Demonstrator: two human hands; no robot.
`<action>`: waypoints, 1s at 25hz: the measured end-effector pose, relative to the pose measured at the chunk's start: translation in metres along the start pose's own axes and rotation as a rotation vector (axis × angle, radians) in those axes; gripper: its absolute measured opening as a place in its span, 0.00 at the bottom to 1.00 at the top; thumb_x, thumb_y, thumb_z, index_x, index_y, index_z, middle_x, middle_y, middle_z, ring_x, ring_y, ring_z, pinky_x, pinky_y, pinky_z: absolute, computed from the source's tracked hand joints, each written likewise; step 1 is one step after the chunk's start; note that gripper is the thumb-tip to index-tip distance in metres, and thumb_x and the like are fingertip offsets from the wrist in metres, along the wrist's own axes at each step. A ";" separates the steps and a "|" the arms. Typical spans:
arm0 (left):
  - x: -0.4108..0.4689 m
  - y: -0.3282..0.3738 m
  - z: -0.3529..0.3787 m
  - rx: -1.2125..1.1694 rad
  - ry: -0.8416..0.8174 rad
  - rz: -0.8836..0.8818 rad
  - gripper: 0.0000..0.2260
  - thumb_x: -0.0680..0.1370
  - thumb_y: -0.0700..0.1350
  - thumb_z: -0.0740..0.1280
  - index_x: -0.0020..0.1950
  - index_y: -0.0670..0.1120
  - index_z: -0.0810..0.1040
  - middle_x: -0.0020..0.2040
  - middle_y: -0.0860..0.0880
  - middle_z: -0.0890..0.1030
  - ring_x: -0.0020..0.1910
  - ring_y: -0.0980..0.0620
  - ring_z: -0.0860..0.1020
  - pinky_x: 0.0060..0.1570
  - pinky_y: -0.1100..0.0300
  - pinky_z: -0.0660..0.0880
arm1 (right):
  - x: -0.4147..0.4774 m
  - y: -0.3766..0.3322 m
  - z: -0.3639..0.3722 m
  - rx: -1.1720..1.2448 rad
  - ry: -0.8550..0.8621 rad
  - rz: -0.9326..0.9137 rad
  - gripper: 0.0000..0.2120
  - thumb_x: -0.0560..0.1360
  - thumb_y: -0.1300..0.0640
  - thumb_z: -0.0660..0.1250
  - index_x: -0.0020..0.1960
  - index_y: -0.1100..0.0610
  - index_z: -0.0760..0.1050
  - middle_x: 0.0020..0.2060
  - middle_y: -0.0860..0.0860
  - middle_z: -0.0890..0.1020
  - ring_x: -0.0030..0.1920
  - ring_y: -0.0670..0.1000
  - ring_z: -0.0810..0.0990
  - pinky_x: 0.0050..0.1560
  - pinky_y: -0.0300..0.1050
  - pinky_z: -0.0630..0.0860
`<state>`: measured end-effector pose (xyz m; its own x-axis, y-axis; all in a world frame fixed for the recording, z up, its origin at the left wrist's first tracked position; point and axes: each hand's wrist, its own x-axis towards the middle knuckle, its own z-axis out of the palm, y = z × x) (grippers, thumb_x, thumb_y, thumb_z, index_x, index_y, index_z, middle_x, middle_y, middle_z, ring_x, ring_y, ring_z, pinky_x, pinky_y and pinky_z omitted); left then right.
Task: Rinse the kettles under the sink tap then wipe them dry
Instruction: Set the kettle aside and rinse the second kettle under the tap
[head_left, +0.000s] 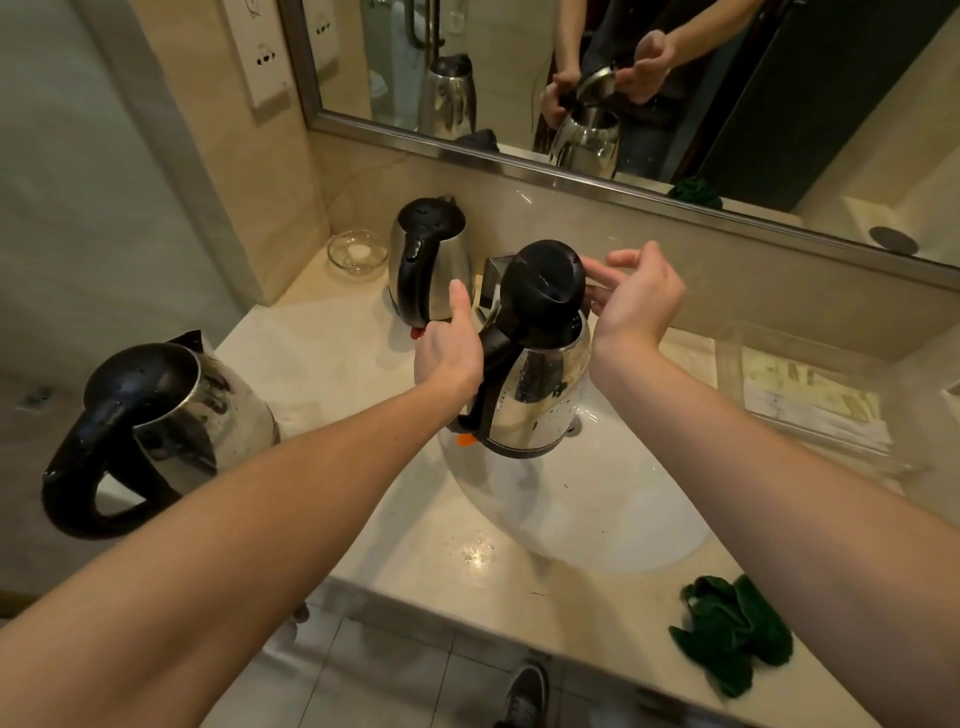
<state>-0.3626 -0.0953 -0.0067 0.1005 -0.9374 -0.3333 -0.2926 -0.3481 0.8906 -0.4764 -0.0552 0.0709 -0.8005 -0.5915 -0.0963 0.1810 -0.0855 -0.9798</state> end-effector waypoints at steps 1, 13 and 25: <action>0.001 -0.001 0.003 0.008 0.003 -0.002 0.30 0.82 0.68 0.45 0.47 0.45 0.74 0.54 0.43 0.81 0.56 0.45 0.80 0.62 0.49 0.74 | -0.001 -0.004 0.001 0.025 -0.025 0.012 0.18 0.84 0.52 0.52 0.41 0.59 0.71 0.37 0.60 0.86 0.37 0.54 0.83 0.41 0.45 0.76; 0.021 -0.020 0.023 0.022 -0.084 -0.082 0.30 0.81 0.70 0.46 0.42 0.45 0.69 0.40 0.44 0.75 0.37 0.47 0.76 0.37 0.56 0.76 | 0.069 0.064 -0.039 -0.474 -0.144 0.300 0.26 0.84 0.42 0.49 0.73 0.56 0.68 0.71 0.53 0.73 0.71 0.55 0.69 0.73 0.54 0.62; 0.065 -0.066 0.055 -0.023 -0.160 -0.286 0.41 0.79 0.73 0.44 0.58 0.40 0.78 0.38 0.44 0.76 0.30 0.50 0.73 0.21 0.65 0.69 | 0.132 0.139 -0.032 -0.506 -0.272 0.427 0.30 0.83 0.37 0.45 0.73 0.55 0.66 0.57 0.53 0.80 0.59 0.56 0.76 0.67 0.55 0.69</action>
<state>-0.3896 -0.1329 -0.1039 0.0242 -0.7892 -0.6136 -0.2527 -0.5987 0.7601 -0.5756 -0.1194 -0.0835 -0.5360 -0.6748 -0.5072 0.1068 0.5418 -0.8337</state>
